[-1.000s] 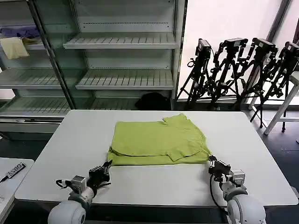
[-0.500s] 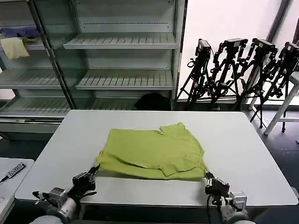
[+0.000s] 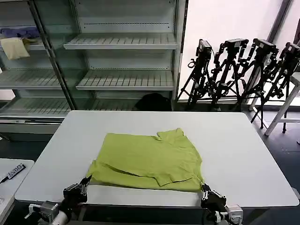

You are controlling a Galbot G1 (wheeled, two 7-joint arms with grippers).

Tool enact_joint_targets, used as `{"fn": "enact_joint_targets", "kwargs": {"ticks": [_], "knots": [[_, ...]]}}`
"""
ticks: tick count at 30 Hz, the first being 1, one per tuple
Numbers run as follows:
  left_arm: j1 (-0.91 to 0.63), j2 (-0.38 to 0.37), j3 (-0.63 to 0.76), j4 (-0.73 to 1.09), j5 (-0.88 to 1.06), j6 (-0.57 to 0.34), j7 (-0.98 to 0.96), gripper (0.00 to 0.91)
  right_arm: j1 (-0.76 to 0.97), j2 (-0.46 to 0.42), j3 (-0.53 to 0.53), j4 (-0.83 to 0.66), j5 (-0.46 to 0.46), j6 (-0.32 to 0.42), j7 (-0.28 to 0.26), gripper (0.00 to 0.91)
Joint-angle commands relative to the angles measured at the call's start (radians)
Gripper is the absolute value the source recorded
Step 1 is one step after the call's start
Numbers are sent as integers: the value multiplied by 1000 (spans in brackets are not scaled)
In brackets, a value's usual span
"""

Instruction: Fold and organize the clothes.

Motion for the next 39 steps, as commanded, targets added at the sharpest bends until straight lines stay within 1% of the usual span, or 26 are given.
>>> {"fn": "enact_joint_targets", "kwargs": {"ticks": [1, 6, 10, 11, 13, 15, 17, 18, 19, 20, 22, 27, 28, 30, 31, 34, 39], "knots": [[57, -11, -5, -31, 64, -38, -10, 907, -21, 8, -15, 25, -28, 0, 10, 907], [35, -27, -32, -69, 71, -33, -47, 907, 3, 18, 13, 54, -49, 22, 22, 907], [-8, -40, -79, -113, 61, -25, -55, 907, 73, 25, 53, 71, -43, 18, -3, 907], [-20, -41, -82, -123, 50, -22, -57, 907, 112, 25, 63, 66, -41, 5, -17, 907], [-61, -38, -78, -127, 30, -10, -61, 907, 171, 24, 67, 44, -25, -3, -27, 907], [-162, -22, -53, -101, -17, 40, -60, 907, 302, 16, 52, -30, -31, -6, -53, 907], [-253, -2, -26, -57, -68, 107, -62, 907, 414, 6, 26, -101, -33, -8, -68, 907], [-298, 7, -14, -34, -102, 147, -64, 907, 463, 5, 11, -162, -36, -10, -65, 907], [-373, 26, 7, 5, -123, 165, -75, 907, 511, 6, -10, -215, -44, -11, -61, 907], [-399, 34, 25, 30, -126, 165, -74, 907, 536, 9, -16, -235, -45, -11, -63, 907], [-491, 69, 73, 112, -124, 165, -71, 907, 646, 11, -51, -385, -44, -13, -50, 907], [-642, 134, 190, 300, -114, 167, -47, 907, 845, 32, -85, -607, -61, -14, -69, 907], [-674, 145, 210, 346, -114, 167, -40, 907, 878, 40, -93, -657, -64, -14, -67, 907], [-713, 152, 237, 384, -117, 167, -35, 907, 908, 51, -92, -711, -70, -13, -78, 907], [-741, 153, 253, 445, -118, 167, -23, 907, 929, 59, -95, -749, -75, -13, -79, 907], [-786, 157, 285, 520, -133, 168, -11, 907, 963, 71, -100, -815, -77, -12, -79, 907], [-843, 159, 329, 612, -119, 168, 14, 907, 980, 92, -89, -874, -86, -11, -88, 907]]}}
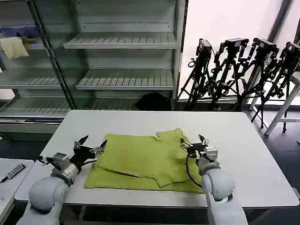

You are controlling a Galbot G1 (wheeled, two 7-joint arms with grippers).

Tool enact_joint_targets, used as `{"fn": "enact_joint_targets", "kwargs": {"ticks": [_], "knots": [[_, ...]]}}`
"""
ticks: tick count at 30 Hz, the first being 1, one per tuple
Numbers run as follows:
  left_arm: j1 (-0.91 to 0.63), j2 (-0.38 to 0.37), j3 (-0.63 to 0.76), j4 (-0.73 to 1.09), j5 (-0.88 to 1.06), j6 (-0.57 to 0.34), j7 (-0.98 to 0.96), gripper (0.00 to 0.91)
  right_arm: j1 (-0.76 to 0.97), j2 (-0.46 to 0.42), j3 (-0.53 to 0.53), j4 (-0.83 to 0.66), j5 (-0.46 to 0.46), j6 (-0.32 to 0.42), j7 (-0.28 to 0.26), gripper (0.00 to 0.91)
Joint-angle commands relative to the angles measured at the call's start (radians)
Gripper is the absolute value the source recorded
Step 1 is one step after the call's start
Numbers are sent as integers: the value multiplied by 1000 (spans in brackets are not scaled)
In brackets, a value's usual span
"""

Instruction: Fold and organize the clothes.

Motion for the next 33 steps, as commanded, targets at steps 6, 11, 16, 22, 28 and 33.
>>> {"fn": "enact_joint_targets", "kwargs": {"ticks": [6, 11, 16, 22, 28, 33], "knots": [[-316, 32, 169, 432, 17, 28, 66, 907, 171, 27, -10, -263, -10, 0, -25, 907], [-333, 17, 169, 461, 30, 27, 79, 907, 166, 29, -11, -267, -12, 1, -29, 907], [-351, 11, 173, 485, 30, 27, 83, 907, 166, 31, -20, -266, -13, 1, -29, 907], [-352, 20, 178, 496, 44, 28, 88, 907, 163, 39, -22, -259, -27, 1, -32, 907], [-346, 9, 169, 501, 34, 28, 87, 907, 150, 37, -21, -249, -33, 1, -36, 877], [-346, 3, 165, 502, 19, 28, 85, 907, 142, 34, -21, -246, -41, 2, -45, 816]]}}
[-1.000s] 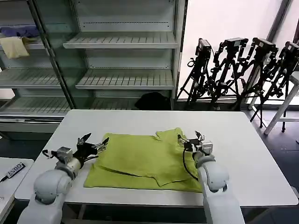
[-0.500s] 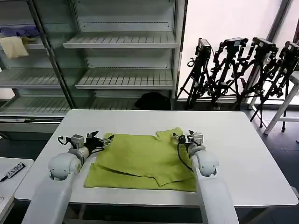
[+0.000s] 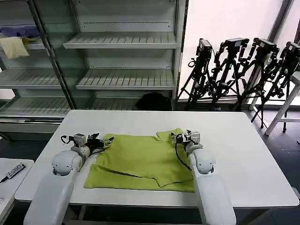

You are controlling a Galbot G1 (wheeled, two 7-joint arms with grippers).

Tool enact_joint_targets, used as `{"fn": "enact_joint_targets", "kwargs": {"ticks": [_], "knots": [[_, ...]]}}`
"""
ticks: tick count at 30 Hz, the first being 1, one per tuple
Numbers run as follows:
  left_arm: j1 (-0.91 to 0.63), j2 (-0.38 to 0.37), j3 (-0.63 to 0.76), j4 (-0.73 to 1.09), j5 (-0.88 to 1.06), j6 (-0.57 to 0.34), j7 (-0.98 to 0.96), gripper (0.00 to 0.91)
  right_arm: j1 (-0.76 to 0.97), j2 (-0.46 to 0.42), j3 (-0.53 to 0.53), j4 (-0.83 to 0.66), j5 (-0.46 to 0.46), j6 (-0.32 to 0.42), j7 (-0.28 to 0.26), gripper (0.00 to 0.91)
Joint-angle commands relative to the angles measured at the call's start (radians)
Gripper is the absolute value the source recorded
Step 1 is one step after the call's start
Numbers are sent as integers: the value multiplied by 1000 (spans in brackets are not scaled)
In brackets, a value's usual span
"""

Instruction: Fold and organize the clothes.

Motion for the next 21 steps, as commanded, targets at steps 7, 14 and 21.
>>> {"fn": "enact_joint_targets", "kwargs": {"ticks": [7, 14, 21], "knots": [[-9, -7, 4, 20, -8, 2, 3, 816, -11, 2, -2, -9, -31, 1, -19, 453], [1, -7, -1, 9, -10, 2, 6, 484, -21, 0, 0, -9, -44, 1, -35, 91], [11, -9, -2, 0, -10, 2, 12, 81, -28, 2, 0, 1, -51, 1, -44, 0]]}}
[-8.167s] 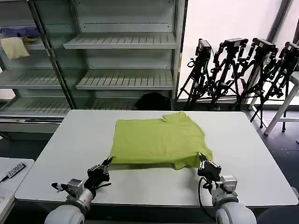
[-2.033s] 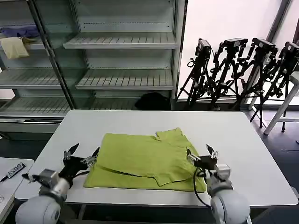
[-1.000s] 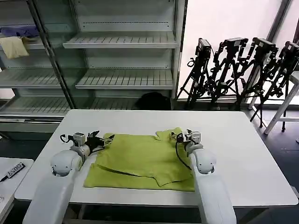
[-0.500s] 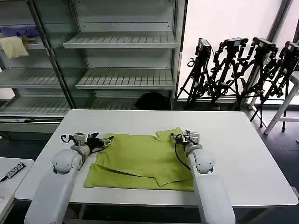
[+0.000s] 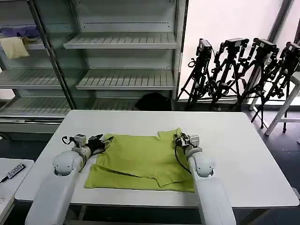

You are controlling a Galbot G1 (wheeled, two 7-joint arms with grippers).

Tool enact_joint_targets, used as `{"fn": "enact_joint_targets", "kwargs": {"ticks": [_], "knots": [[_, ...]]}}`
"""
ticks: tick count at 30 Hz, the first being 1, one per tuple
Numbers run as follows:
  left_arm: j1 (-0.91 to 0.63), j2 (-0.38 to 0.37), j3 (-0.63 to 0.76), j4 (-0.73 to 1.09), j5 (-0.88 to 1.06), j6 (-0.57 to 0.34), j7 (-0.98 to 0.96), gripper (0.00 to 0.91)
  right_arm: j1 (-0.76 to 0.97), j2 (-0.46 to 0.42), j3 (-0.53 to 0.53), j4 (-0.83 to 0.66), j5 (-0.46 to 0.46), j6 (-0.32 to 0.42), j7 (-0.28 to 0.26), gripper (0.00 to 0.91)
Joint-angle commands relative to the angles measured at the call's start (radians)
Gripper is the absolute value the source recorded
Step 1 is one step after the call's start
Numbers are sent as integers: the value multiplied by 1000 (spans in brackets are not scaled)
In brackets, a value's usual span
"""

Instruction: Fold and organize the clothes.

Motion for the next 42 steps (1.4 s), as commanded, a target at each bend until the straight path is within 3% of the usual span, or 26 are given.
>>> {"fn": "enact_joint_targets", "kwargs": {"ticks": [1, 2, 28, 38, 39, 40, 42], "knots": [[5, -1, -1, -7, -3, 1, 6, 40, -2, 0, 0, 3, -7, -3, -6, 0], [6, 0, -1, -9, -5, 1, 7, 10, -2, 1, 1, 9, -6, -3, -4, 0], [84, 31, -82, -162, -111, -1, -24, 0, -81, -33, -21, 273, 109, -5, 40, 0], [165, 37, -117, -215, -76, -3, -8, 10, -177, -36, -16, 356, 103, -4, 34, 0], [157, 36, -109, -206, -61, -5, -7, 635, -175, -36, -13, 351, 100, -4, 35, 0], [146, 37, -102, -190, -60, -5, -9, 907, -171, -37, -12, 347, 98, -4, 34, 0], [119, 35, -76, -167, -35, -2, -11, 907, -164, -38, -13, 346, 98, -4, 34, 0]]}}
